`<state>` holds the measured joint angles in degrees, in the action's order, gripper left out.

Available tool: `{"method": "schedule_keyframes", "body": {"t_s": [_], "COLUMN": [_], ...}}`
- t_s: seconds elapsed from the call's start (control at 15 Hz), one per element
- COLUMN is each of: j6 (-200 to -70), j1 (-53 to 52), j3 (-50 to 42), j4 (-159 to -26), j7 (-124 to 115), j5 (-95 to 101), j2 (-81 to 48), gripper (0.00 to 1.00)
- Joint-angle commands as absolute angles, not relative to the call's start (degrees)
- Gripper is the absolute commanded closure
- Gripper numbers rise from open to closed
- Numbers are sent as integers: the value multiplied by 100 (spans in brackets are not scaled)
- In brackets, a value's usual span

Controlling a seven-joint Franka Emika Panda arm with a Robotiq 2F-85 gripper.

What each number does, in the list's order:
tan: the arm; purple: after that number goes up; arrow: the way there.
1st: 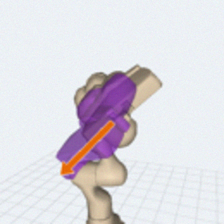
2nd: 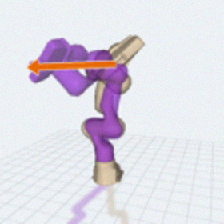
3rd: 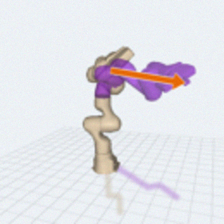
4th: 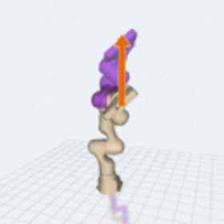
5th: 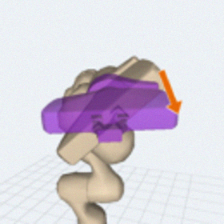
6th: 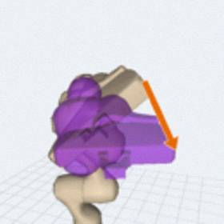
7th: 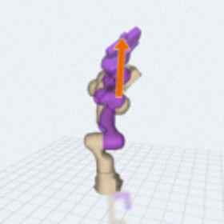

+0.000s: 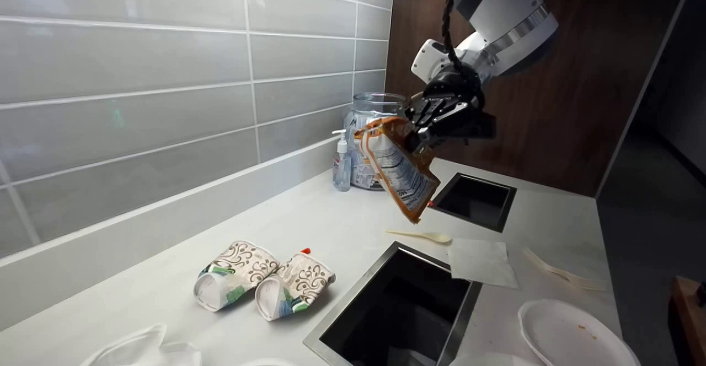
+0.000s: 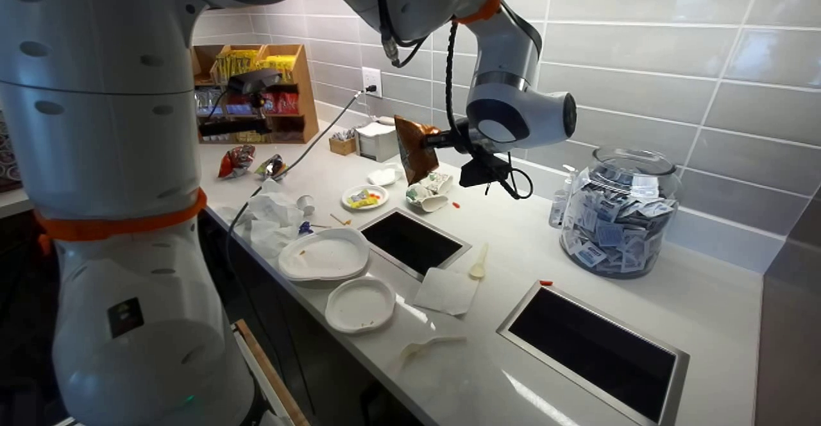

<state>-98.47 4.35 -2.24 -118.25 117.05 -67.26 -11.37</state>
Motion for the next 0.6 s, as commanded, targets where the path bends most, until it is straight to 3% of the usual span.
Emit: {"method": "schedule_keyframes", "body": {"t_s": [0.0,0.53], "j6": [-10019,-8959], "j1": [328,557], "j3": [-239,-229], "j4": [-11946,-11959], "j7": [11460,12791], "j5": [-6488,-7808], "j2": [-992,-1091], "gripper": [100,100]}}
